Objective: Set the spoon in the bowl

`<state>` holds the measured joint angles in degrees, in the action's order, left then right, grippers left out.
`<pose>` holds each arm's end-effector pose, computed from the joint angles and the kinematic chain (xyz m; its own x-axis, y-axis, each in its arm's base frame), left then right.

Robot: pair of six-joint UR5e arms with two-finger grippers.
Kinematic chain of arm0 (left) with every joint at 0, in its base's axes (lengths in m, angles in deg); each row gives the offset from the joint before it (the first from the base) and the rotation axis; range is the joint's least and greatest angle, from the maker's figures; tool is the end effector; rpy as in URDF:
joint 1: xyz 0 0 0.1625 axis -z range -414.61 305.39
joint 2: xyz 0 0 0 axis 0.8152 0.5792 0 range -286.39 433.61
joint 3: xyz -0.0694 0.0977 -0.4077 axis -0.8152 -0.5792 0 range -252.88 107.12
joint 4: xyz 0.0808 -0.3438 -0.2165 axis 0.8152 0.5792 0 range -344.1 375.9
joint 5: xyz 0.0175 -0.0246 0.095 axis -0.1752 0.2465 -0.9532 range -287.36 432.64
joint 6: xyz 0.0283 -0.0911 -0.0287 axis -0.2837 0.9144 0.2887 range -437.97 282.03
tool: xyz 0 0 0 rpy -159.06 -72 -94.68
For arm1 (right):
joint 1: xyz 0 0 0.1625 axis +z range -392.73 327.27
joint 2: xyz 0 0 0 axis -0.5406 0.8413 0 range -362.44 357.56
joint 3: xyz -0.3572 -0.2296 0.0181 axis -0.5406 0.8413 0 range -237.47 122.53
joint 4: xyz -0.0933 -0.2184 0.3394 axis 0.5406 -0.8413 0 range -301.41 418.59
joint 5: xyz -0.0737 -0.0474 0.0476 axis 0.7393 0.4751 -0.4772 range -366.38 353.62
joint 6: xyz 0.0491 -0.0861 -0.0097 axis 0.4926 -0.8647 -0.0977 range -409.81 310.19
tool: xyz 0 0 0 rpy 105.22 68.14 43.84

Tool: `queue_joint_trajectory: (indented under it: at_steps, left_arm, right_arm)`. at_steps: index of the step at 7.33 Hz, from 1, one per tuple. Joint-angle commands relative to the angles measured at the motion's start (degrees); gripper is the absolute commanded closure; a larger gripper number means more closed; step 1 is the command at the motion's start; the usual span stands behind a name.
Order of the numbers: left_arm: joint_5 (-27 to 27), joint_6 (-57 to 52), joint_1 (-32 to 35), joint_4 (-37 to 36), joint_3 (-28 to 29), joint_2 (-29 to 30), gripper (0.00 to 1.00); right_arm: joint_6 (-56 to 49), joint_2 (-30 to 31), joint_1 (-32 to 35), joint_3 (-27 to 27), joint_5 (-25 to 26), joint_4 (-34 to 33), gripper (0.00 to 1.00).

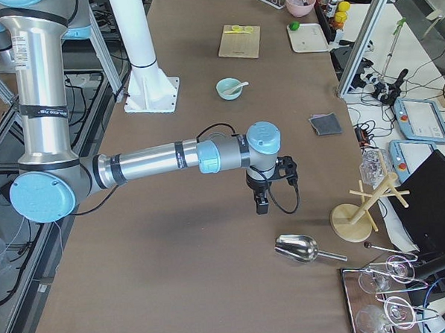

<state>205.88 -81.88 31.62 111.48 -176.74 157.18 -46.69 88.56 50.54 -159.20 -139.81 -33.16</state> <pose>-0.0349 -0.4581 0.5823 0.7107 0.2677 -0.6506 -0.1130 0.9562 0.2700 0.0072 -0.4920 0.5704 0.7139 -0.1379 0.6865 0.0770 0.9899 0.1188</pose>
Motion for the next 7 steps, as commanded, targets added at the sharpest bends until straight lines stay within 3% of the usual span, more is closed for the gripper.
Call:
queue_joint_trajectory:
  at_steps: [1, 2, 7]
  left_arm:
    - [0.5, 0.0, 0.0, 0.2, 0.1, 0.0, 0.02]
    - [3.2, 0.1, -0.1, 0.1, 0.4, 0.5, 0.02]
    - [3.6, 0.1, -0.1, 0.1, 0.7, 0.7, 0.02]
  right_arm:
    - [0.0, 0.1, 0.0, 0.3, 0.4, 0.1, 0.00]
    - [0.0, 0.3, 0.0, 0.1, -0.2, 0.1, 0.00]
    - [0.0, 1.5, 0.0, -0.7, -0.5, 0.1, 0.00]
